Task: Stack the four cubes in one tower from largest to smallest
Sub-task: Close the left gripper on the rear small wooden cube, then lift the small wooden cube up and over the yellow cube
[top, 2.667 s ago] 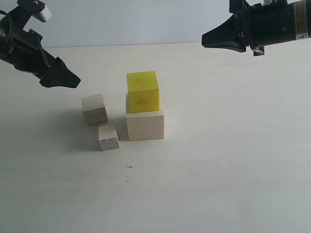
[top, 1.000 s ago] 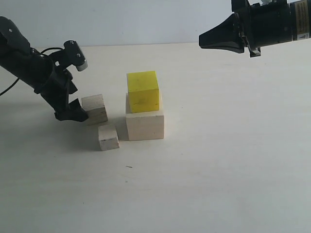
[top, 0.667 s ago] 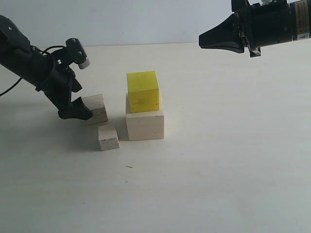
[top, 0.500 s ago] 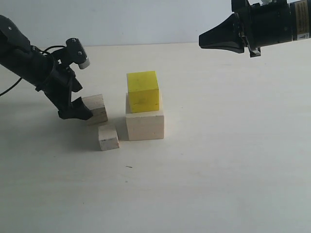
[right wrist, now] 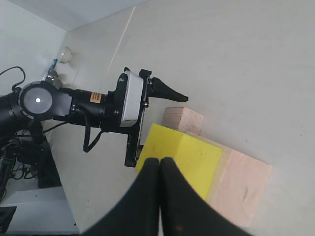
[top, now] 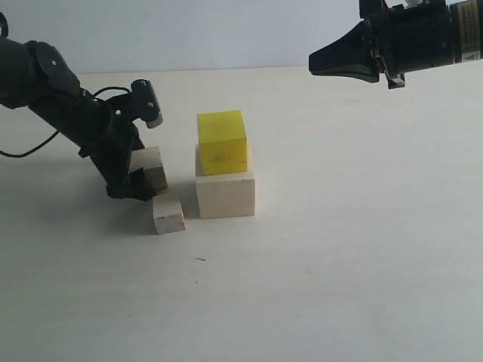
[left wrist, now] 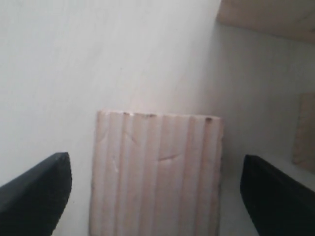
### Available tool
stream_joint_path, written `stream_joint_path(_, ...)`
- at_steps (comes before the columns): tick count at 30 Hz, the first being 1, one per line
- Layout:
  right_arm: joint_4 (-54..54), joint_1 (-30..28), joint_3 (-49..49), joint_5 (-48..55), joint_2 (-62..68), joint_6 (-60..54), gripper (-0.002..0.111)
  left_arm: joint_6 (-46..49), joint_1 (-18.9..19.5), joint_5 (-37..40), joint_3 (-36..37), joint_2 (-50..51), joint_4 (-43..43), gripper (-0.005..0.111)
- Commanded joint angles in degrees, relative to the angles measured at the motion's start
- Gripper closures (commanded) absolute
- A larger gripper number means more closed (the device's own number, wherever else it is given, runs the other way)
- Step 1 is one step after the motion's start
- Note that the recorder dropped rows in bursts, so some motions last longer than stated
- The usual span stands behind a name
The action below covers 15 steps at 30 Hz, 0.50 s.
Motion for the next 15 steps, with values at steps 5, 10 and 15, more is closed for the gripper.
stream_joint_path(5, 0.24, -0.25, -0.33, 0.14, -0.47, -0.03, 0.108, -0.69, -0.17, 0.38, -0.47, -0.19, 0.76, 0.044)
stream_joint_path(10, 0.24, -0.25, -0.33, 0.13, -0.11, -0.03, 0.108, -0.69, -0.17, 2.42, -0.47, -0.29, 0.62, 0.085)
stream_joint_path(15, 0.24, -0.25, -0.33, 0.13, -0.11, -0.03, 0.108, -0.69, -0.17, 5.63, -0.47, -1.56, 1.11, 0.107)
